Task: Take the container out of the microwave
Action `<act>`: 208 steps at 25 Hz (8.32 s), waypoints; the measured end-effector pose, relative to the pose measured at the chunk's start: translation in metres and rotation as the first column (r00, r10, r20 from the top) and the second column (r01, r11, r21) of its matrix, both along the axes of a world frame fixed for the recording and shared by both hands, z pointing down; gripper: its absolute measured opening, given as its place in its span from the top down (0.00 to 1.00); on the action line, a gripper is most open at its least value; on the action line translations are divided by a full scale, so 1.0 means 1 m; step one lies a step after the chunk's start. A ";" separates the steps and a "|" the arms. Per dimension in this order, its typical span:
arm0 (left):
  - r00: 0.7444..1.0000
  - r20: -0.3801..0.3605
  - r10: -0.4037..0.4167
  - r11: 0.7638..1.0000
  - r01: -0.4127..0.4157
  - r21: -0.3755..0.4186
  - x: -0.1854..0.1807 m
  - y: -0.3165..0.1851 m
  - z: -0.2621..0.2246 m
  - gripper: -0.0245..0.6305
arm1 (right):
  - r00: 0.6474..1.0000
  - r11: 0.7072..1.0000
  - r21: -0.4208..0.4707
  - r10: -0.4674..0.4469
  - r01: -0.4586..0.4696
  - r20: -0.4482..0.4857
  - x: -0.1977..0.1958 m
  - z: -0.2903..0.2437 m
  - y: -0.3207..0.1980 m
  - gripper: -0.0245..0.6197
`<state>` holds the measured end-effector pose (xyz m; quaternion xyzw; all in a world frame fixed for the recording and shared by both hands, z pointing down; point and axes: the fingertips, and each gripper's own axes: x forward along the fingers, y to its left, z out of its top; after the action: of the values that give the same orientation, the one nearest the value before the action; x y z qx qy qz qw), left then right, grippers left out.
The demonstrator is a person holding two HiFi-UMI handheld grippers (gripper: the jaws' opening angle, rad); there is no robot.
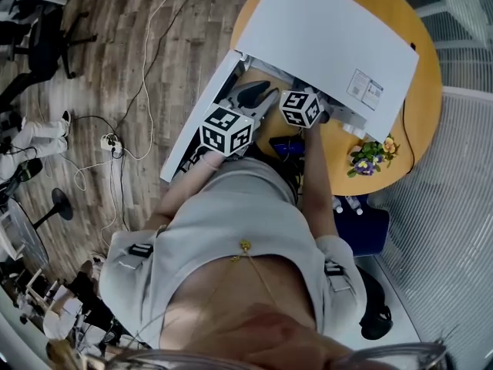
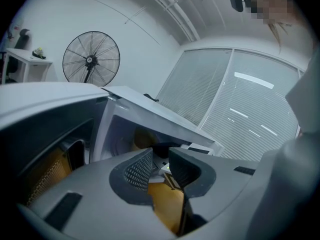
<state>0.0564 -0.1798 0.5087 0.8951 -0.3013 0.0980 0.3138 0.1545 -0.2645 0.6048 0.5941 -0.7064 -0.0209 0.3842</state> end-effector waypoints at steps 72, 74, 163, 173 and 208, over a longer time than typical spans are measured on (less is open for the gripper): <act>0.999 0.005 0.036 0.999 -0.036 0.008 -0.006 0.023 0.014 0.81 | 0.997 0.999 -0.003 -0.042 0.042 -0.059 0.004 0.008 0.009 0.68; 0.999 0.005 0.035 0.999 -0.035 0.003 -0.006 0.021 0.016 0.81 | 0.997 0.999 -0.015 -0.044 0.043 -0.071 0.004 0.011 0.005 0.68; 1.000 0.029 -0.003 0.998 0.005 -0.070 -0.018 0.061 0.045 0.81 | 0.964 0.956 -0.122 -0.261 0.266 0.055 -0.066 -0.031 0.148 0.91; 0.998 0.026 -0.052 0.996 0.054 -0.070 -0.021 0.071 0.046 0.81 | 0.947 0.938 -0.131 -0.313 0.319 0.066 -0.072 -0.035 0.172 0.91; 0.995 0.042 -0.094 0.996 0.094 0.010 -0.037 0.113 0.024 0.81 | 0.928 0.917 -0.146 -0.358 0.371 0.108 -0.092 -0.043 0.231 0.91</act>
<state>0.0195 -0.0671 0.5322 0.8789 -0.3501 0.1006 0.3079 0.0623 -0.0335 0.5618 0.4190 -0.8185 -0.0104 0.3929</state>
